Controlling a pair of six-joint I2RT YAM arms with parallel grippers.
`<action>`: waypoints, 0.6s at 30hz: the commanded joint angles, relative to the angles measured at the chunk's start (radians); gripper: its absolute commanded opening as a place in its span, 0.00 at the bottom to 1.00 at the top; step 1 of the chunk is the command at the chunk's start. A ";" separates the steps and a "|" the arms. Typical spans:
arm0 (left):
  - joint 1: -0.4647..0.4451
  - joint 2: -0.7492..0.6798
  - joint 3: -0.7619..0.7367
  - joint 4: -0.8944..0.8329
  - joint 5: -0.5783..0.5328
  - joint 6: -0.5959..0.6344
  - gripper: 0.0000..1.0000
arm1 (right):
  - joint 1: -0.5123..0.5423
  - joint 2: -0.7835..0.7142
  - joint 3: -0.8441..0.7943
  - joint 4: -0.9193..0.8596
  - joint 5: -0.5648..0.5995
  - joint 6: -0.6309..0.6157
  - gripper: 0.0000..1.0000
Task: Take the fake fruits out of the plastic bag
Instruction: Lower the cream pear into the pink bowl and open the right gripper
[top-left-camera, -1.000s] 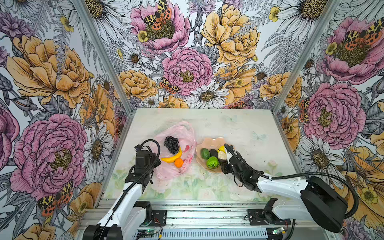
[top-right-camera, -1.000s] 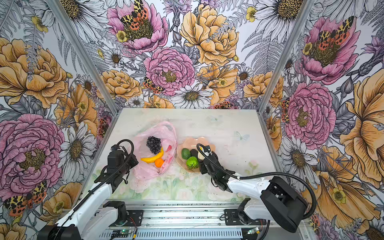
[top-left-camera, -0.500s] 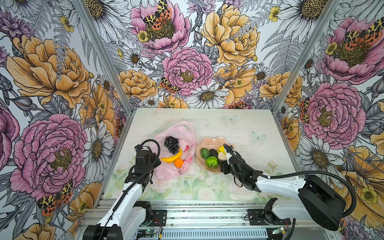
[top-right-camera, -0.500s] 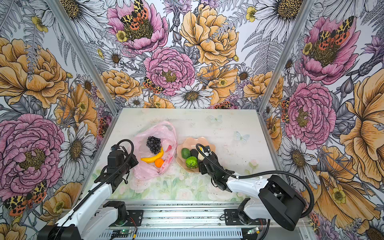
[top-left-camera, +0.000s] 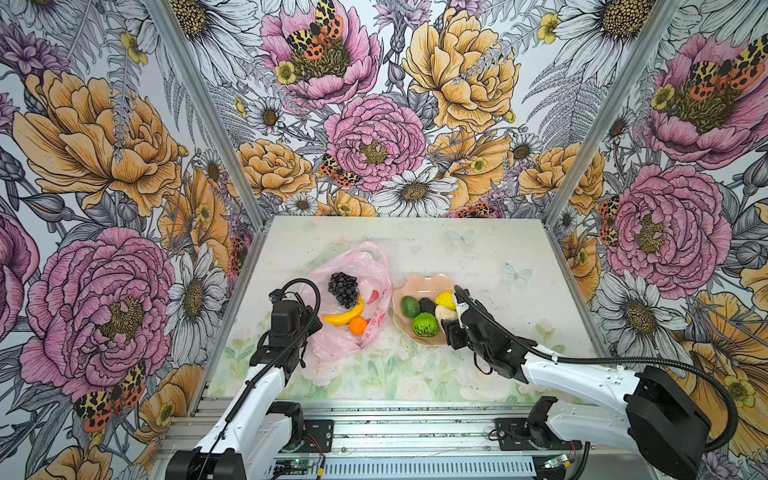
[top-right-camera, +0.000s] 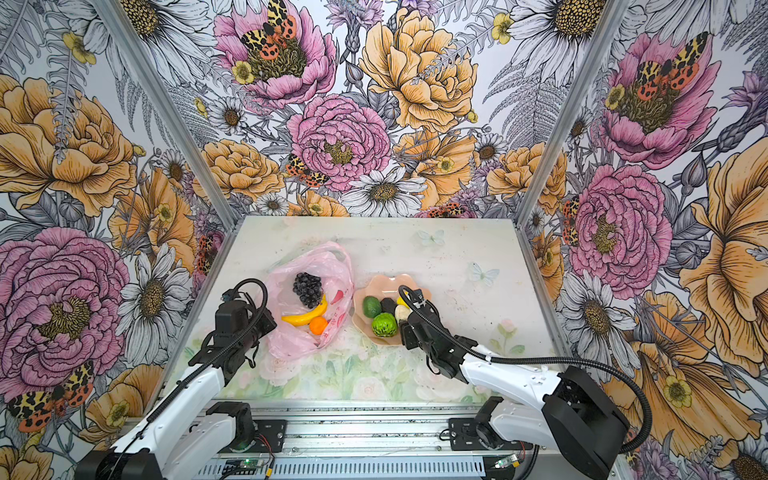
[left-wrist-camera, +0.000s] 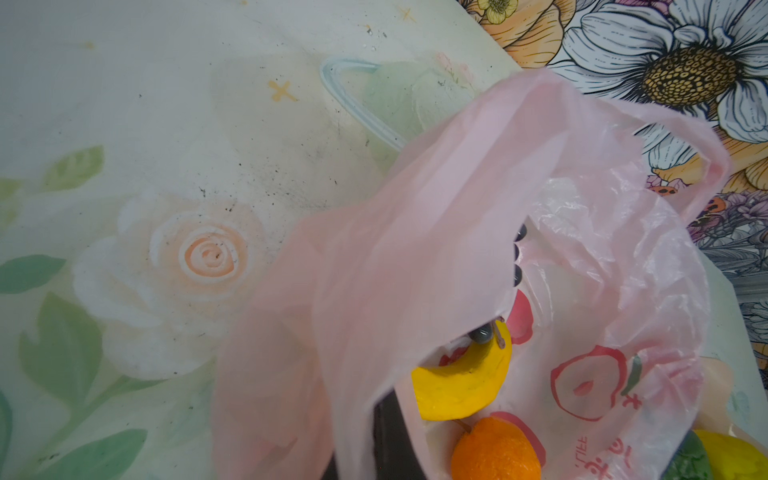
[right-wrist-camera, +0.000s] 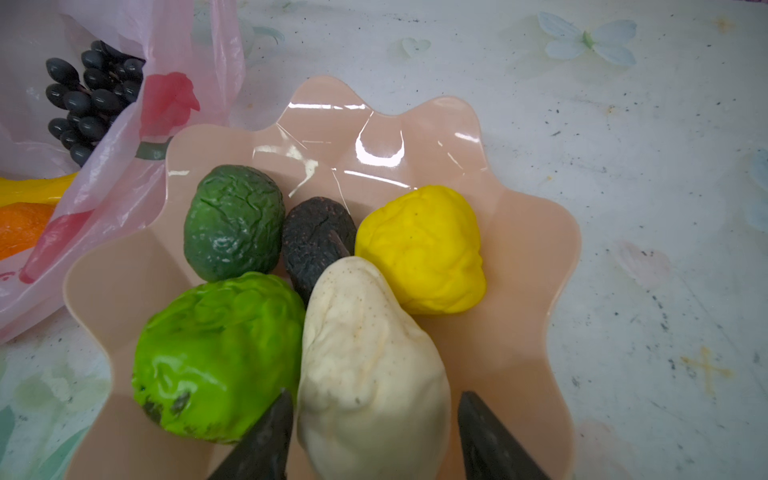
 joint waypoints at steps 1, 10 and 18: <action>-0.005 0.010 0.015 0.010 -0.016 0.021 0.00 | 0.001 -0.047 0.023 -0.107 -0.044 0.038 0.66; -0.005 0.014 0.016 0.011 -0.015 0.022 0.00 | 0.000 -0.022 0.017 -0.150 -0.082 0.081 0.51; -0.007 0.014 0.016 0.010 -0.014 0.022 0.00 | -0.003 0.088 0.086 -0.146 -0.007 0.062 0.49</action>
